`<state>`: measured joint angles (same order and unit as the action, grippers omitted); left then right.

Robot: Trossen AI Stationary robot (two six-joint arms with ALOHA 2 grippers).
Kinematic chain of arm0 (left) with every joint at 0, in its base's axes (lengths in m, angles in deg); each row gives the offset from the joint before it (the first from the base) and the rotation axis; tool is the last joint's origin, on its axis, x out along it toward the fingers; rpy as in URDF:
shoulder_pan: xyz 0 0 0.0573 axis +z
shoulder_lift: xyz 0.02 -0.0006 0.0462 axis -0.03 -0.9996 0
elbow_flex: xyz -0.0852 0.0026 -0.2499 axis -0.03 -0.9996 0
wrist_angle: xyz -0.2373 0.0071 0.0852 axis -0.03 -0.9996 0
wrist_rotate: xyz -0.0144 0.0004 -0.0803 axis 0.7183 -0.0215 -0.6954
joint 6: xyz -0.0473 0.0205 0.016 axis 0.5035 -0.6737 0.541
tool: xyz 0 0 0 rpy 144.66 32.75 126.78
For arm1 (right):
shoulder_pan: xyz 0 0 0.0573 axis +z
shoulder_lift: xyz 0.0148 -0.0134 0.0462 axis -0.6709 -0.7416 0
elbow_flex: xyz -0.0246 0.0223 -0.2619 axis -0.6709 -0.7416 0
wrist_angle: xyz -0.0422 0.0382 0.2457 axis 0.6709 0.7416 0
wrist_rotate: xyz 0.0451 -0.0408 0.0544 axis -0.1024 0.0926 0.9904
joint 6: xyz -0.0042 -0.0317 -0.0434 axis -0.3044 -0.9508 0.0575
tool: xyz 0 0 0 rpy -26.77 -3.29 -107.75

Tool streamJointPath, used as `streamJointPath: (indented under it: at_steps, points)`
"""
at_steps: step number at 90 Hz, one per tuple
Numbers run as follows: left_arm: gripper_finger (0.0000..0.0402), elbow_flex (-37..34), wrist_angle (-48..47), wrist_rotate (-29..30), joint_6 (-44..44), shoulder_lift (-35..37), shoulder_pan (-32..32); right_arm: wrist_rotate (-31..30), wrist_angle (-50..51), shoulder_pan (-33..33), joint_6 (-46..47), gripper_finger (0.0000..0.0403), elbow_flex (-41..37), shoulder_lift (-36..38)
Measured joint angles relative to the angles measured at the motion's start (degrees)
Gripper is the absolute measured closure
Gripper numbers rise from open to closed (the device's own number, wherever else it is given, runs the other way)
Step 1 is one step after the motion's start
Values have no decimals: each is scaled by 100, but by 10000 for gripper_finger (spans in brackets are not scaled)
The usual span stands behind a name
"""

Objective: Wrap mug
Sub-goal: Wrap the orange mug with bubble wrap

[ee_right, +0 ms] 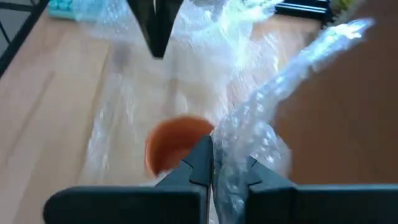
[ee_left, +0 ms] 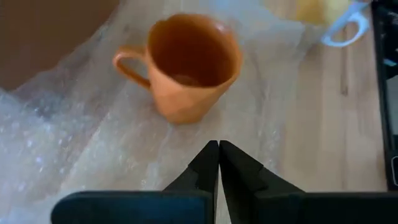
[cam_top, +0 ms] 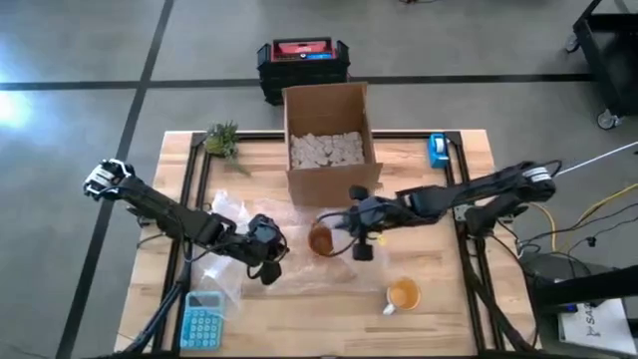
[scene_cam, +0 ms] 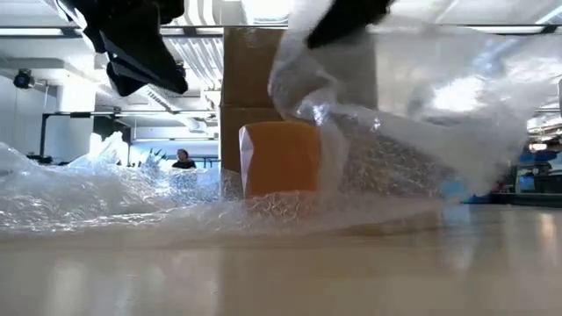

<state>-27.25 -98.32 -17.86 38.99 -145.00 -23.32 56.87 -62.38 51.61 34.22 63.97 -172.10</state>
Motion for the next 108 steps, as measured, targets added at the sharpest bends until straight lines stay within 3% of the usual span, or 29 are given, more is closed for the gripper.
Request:
streamJointPath:
  at_steps: [24, 40, 63, 78, 91, 108]
  points:
    - [402, -2, 339, 431, -140, -27, 29, 547, 113, 13, -19, 403, 893, -1465]
    - [402, -2, 1124, 423, -617, -397, 185, 549, 1057, 0, -33, 403, 1363, -2030]
    - [402, -2, 2393, -214, -858, -1438, 750, 551, 1186, -2, -146, 403, 1465, -2035]
    - [402, 12, 2549, -462, -746, -1835, 833, 595, 1386, 0, 59, 396, 1443, -1959]
    - [401, 20, 2543, -588, -738, -1841, 837, 560, 1771, -1, 158, 352, 1712, -1681]
    - [401, 0, 2474, -626, -771, -1773, 833, 588, 3174, 17, 155, 274, 2148, -1027]
